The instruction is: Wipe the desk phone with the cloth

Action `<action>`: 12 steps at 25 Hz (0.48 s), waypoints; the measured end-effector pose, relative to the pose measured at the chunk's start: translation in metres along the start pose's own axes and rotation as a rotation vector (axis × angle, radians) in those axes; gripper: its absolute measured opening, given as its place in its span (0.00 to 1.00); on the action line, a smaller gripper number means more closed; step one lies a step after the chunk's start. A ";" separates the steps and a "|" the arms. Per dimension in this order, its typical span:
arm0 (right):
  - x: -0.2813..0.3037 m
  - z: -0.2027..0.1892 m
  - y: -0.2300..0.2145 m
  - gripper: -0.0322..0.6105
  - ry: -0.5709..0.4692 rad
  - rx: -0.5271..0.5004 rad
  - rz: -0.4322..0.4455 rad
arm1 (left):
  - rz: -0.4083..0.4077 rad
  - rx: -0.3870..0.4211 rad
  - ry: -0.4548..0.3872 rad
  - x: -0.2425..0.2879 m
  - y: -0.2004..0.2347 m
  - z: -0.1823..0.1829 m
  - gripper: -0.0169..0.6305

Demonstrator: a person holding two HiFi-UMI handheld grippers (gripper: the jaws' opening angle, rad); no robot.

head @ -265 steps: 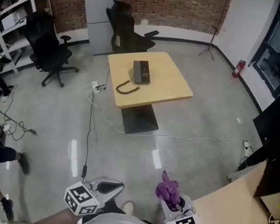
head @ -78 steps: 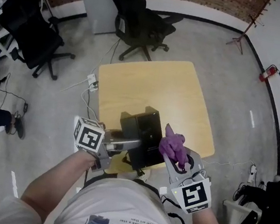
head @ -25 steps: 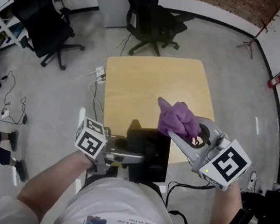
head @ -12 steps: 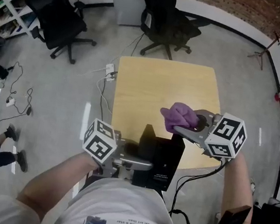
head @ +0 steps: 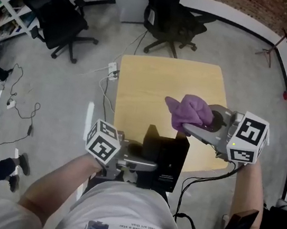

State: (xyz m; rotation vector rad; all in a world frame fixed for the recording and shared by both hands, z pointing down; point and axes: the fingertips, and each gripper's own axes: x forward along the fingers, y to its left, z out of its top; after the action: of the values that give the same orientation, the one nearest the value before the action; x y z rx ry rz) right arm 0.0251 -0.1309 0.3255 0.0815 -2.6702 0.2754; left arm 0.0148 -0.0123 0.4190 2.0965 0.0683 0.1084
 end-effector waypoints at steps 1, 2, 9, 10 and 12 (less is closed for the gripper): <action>0.002 0.007 0.007 0.21 -0.015 -0.014 0.022 | -0.001 -0.001 0.004 -0.001 0.002 0.000 0.30; 0.006 0.013 0.014 0.21 -0.027 -0.028 0.048 | -0.002 0.000 0.009 -0.002 0.004 -0.002 0.30; 0.033 0.013 0.048 0.21 0.060 -0.114 0.209 | -0.018 0.003 0.039 0.007 -0.001 -0.001 0.30; 0.034 0.009 0.049 0.21 0.082 -0.118 0.225 | -0.018 0.003 0.041 0.010 -0.003 0.001 0.30; 0.037 0.001 0.047 0.21 0.115 -0.111 0.240 | -0.017 0.002 0.043 0.014 -0.006 0.001 0.30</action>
State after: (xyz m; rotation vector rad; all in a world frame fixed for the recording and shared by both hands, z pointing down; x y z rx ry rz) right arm -0.0138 -0.0857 0.3324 -0.2828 -2.5741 0.1991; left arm 0.0287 -0.0084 0.4140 2.0954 0.1121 0.1434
